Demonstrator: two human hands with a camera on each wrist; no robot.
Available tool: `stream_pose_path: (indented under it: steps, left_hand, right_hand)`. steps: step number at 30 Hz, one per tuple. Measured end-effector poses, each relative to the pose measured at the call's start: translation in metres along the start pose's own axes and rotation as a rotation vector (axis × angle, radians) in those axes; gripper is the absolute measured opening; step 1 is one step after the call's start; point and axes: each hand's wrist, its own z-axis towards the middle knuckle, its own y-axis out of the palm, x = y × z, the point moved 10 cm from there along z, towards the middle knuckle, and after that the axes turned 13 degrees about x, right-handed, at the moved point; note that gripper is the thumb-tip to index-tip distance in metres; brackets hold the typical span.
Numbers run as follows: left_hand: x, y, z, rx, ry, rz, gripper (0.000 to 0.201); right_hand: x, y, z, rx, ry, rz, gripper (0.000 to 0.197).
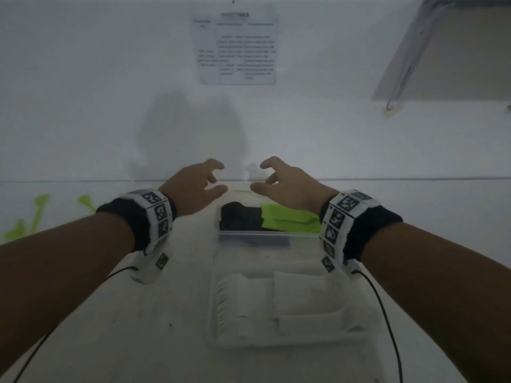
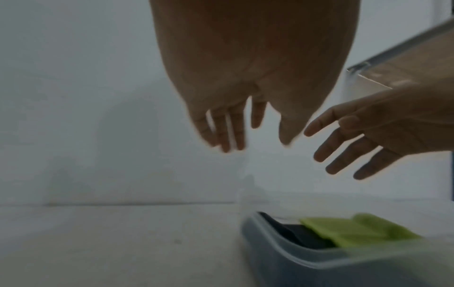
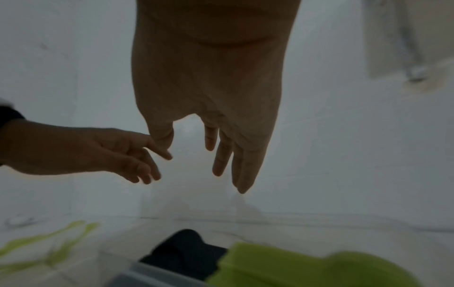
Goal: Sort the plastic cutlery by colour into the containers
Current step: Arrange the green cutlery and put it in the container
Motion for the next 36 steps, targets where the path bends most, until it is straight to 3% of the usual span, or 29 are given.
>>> stream_pose_path:
  steps: [2, 4, 6, 9, 11, 18, 23, 27, 31, 34, 36]
  left_hand:
    - [-0.042, -0.007, -0.014, -0.125, -0.096, 0.102, 0.090]
    - [-0.078, -0.019, -0.031, -0.203, -0.165, 0.141, 0.104]
    - [-0.109, -0.040, -0.049, -0.202, -0.236, 0.105, 0.094]
    - [-0.161, -0.079, -0.078, -0.108, -0.300, 0.091, 0.052]
    - [-0.197, -0.097, -0.098, -0.079, -0.318, 0.102, 0.039]
    - [-0.319, -0.130, -0.152, -0.133, -0.302, 0.112, 0.037]
    - [-0.377, -0.131, -0.176, -0.226, -0.227, 0.099, 0.035]
    - [-0.391, -0.122, -0.190, -0.307, -0.113, 0.117, 0.038]
    - [-0.391, -0.104, -0.202, -0.383, -0.021, 0.179, 0.048]
    - [-0.388, -0.095, -0.211, -0.426, 0.049, 0.213, 0.040]
    - [-0.383, -0.094, -0.216, -0.434, 0.086, 0.232, 0.031]
  right_hand:
    - [-0.032, 0.023, 0.004, -0.051, -0.018, 0.045, 0.075]
    - [-0.060, 0.048, 0.009, -0.086, -0.032, 0.050, 0.083]
    - [-0.088, 0.075, 0.016, -0.109, -0.040, 0.027, 0.088]
    - [-0.131, 0.126, 0.026, -0.157, -0.044, -0.025, 0.093]
    - [-0.157, 0.161, 0.030, -0.193, -0.036, -0.048, 0.095]
    - [-0.227, 0.271, 0.032, -0.196, 0.016, -0.109, 0.088]
    - [-0.249, 0.329, 0.018, -0.160, -0.012, -0.265, 0.043]
    - [-0.250, 0.363, -0.002, -0.198, 0.031, -0.337, 0.020]
    - [-0.249, 0.370, -0.016, -0.163, 0.067, -0.446, 0.025]
    - [-0.246, 0.364, -0.023, -0.134, 0.128, -0.395, 0.018]
    - [-0.244, 0.356, -0.024, -0.067, 0.169, -0.292, 0.025]
